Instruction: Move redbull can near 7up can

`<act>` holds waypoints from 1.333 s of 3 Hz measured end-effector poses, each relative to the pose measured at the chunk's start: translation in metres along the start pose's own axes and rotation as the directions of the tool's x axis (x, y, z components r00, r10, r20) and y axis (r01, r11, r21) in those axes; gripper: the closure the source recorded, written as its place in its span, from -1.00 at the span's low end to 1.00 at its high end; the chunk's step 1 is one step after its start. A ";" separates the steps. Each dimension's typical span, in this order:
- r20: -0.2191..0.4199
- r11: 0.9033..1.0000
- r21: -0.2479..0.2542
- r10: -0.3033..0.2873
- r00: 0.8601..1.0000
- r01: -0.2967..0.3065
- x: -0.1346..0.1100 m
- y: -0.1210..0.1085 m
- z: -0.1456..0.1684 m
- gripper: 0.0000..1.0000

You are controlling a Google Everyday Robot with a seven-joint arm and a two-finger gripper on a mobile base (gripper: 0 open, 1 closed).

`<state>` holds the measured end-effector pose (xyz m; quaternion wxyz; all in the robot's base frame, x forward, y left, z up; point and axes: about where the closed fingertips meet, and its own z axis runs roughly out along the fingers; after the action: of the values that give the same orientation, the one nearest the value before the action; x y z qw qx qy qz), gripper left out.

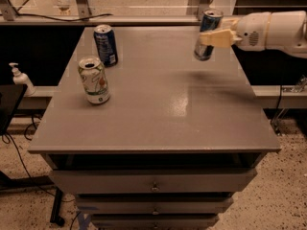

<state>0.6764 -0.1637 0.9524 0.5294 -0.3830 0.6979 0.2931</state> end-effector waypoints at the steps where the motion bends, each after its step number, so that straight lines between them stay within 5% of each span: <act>1: 0.120 0.992 -0.124 0.048 0.992 -0.033 -0.019 0.058 0.039 1.00; 2: 0.176 0.980 -0.196 0.068 0.982 -0.033 -0.028 0.099 0.064 1.00; 4: 0.155 0.961 -0.276 0.048 0.987 -0.003 -0.014 0.154 0.098 1.00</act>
Offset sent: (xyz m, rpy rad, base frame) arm -0.0716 0.1609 0.0115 0.2909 -0.0223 0.2461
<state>0.5984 0.0015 0.9408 0.5214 -0.4190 0.6106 0.4238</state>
